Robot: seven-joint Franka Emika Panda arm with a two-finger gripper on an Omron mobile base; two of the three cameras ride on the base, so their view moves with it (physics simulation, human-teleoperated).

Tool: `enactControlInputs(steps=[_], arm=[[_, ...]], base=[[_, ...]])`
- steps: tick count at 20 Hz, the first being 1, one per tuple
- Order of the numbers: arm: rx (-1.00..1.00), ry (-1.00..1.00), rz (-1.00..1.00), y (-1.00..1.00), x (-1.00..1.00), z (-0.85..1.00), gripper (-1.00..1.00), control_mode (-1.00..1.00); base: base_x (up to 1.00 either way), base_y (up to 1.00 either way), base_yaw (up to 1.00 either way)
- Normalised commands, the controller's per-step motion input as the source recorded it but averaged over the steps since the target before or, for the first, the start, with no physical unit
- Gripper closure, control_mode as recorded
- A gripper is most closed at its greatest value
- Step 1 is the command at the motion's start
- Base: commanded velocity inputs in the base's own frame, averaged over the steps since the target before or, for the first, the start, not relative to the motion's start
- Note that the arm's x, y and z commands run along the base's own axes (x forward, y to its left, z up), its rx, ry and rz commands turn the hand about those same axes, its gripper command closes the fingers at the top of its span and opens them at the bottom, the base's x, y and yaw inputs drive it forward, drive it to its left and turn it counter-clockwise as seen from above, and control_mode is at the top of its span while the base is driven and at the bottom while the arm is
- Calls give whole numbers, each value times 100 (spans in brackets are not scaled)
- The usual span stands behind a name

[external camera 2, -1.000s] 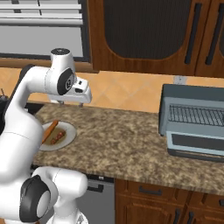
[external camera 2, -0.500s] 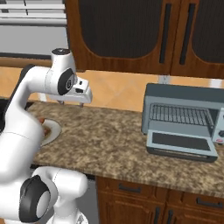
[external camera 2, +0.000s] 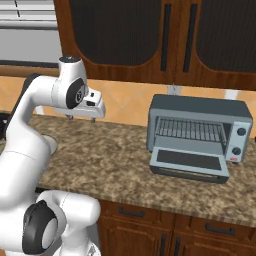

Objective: Pick up the kebab skewer and baguette bread, and place them inside the toaster oven. Close the toaster oven door and start by setting the timer.

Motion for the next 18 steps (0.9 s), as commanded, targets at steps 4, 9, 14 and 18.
enactControlInputs(steps=[4, 9, 14, 18], arm=[[0, 0, 0, 0, 0, 0, -100, 100], [0, 0, 0, 0, 0, 0, -100, 100], [0, 0, 0, 0, 0, 0, -100, 100], [0, 0, 0, 0, 0, 0, -100, 100]], base=[[3, -8, 0], [0, -34, 0], [0, -10, 0], [0, 0, 0]])
